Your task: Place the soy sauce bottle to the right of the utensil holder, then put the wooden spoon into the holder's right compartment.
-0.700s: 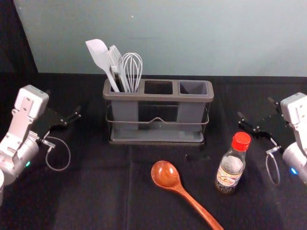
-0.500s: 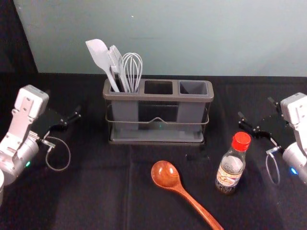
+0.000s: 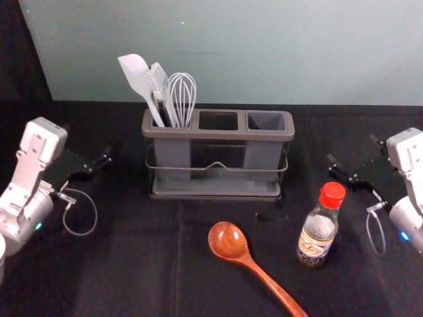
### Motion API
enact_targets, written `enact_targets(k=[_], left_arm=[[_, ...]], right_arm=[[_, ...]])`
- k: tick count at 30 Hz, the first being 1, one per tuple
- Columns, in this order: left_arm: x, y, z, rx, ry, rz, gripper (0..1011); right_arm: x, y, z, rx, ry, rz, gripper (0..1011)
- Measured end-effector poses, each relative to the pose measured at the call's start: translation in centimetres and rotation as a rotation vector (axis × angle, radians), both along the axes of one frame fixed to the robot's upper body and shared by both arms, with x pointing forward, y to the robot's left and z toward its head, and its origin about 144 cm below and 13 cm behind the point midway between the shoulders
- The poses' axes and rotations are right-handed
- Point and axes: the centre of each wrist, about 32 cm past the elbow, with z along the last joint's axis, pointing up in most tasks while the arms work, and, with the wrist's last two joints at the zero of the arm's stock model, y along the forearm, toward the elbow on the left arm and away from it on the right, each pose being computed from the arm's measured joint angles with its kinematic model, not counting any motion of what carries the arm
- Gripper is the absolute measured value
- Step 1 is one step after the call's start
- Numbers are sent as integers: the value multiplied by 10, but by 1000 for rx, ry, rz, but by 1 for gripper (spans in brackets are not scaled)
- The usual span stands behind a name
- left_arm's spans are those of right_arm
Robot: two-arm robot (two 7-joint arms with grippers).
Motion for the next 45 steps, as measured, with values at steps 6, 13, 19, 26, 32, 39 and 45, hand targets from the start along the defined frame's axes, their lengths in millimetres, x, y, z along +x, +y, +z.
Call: enact_targets(k=[6,13,19,26,32,39,45], left_arm=[[0,0,0,0,0,0,1005],[0,0,0,0,0,0,1005],[0,0,0,0,0,0,1005],[0,0,0,0,0,0,1005],[0,0,0,0,0,0,1005],[0,0,0,0,0,0,1005],[0,0,0,0,0,0,1005]], right_arm=[[0,0,0,0,0,0,1004],[0,0,0,0,0,0,1004],[-1,-1,0,2,-5,-3,1004],[-19,-4,2,9,-45,-18,1004],[-49,-13,7,36,-72,-4,1004],[-87,-25,16,73,-71,42,1004],[-115,-38,23,116,-51,86,1004]])
